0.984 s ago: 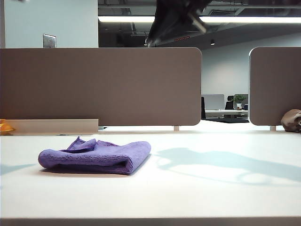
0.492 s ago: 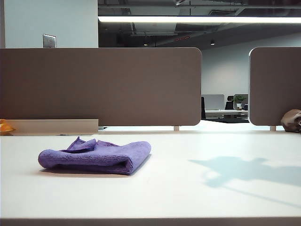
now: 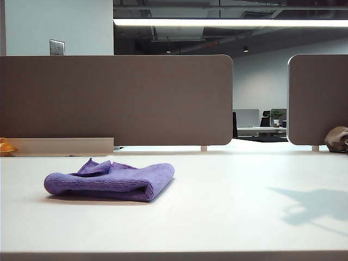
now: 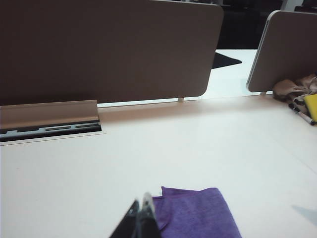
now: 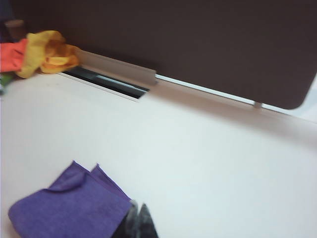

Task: Fold the bottom of the cloth upward, then fold it vertically to form a square shape.

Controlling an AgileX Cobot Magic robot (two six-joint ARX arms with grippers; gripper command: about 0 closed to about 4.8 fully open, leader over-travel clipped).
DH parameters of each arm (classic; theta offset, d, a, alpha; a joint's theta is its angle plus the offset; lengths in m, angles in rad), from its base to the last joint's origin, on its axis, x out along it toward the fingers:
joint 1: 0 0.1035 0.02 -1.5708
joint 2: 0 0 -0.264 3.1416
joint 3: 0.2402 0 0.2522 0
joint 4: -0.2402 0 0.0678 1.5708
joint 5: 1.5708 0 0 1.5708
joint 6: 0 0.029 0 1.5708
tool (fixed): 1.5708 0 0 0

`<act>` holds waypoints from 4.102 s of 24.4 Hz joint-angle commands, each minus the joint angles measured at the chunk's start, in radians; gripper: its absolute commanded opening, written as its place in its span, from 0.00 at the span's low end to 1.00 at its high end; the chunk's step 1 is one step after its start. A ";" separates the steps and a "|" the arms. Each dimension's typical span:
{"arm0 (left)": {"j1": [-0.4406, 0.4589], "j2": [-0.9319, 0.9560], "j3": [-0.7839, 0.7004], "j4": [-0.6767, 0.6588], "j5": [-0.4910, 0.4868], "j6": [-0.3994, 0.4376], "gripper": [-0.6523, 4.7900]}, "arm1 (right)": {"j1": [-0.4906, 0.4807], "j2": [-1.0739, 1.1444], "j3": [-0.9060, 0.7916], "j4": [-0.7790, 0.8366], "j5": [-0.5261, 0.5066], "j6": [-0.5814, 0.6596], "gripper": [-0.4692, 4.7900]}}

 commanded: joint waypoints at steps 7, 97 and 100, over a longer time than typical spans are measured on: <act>0.001 -0.025 -0.151 0.045 -0.009 0.029 0.11 | -0.002 -0.259 -0.212 0.077 0.133 -0.004 0.08; 0.001 -0.037 -0.715 0.391 -0.157 -0.019 0.12 | -0.002 -0.435 -0.811 0.181 -0.007 0.079 0.09; 0.001 -0.047 -0.715 0.386 -0.158 -0.019 0.12 | -0.003 -0.484 -0.811 0.181 -0.007 0.079 0.09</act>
